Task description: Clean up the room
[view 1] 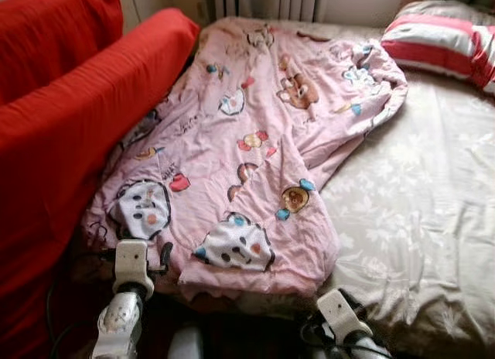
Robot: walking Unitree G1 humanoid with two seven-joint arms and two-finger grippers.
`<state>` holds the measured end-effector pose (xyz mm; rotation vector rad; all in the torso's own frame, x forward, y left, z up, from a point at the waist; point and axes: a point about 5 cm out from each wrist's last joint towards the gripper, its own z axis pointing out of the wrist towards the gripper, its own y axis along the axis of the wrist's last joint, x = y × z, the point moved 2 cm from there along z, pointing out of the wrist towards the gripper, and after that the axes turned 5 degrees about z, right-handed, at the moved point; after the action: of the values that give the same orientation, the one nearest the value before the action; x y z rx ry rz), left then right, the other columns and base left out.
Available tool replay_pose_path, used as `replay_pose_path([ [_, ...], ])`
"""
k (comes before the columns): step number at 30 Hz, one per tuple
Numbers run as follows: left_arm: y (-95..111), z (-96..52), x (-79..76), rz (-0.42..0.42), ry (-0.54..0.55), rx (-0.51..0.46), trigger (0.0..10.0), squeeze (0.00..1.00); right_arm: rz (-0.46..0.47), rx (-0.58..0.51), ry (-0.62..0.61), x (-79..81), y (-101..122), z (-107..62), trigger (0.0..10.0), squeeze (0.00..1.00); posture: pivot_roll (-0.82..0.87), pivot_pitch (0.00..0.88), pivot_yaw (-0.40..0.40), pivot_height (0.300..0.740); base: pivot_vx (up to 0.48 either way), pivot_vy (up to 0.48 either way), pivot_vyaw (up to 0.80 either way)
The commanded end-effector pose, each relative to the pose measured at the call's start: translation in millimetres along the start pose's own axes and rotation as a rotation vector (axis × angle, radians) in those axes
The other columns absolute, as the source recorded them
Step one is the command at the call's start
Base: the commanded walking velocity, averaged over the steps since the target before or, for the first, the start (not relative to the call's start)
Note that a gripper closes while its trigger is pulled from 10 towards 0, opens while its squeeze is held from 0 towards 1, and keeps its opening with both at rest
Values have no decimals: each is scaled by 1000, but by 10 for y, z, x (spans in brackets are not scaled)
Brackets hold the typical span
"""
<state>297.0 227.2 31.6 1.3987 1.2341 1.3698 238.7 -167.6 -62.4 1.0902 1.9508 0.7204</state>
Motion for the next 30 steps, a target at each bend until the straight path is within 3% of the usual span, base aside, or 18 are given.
replay_pose_path([
  [1, 51, -9, 11, 16, -12, -23, 10000, 0, -5, -15, -26, 5, 21, 1, 10000, 0, 39, 290, 31, 631, 0, 0, 0],
  [11, 320, -11, -121, 45, -65, -125, 10000, 0, -7, -99, -97, -62, 189, 41, 10000, 0, 69, 332, 40, 631, 0, 0, 0],
  [30, 520, -166, -46, 81, -62, -159, 10000, 0, -36, -203, -175, -170, 524, 149, 10000, 0, 158, 411, 69, 631, 0, 0, 0],
])
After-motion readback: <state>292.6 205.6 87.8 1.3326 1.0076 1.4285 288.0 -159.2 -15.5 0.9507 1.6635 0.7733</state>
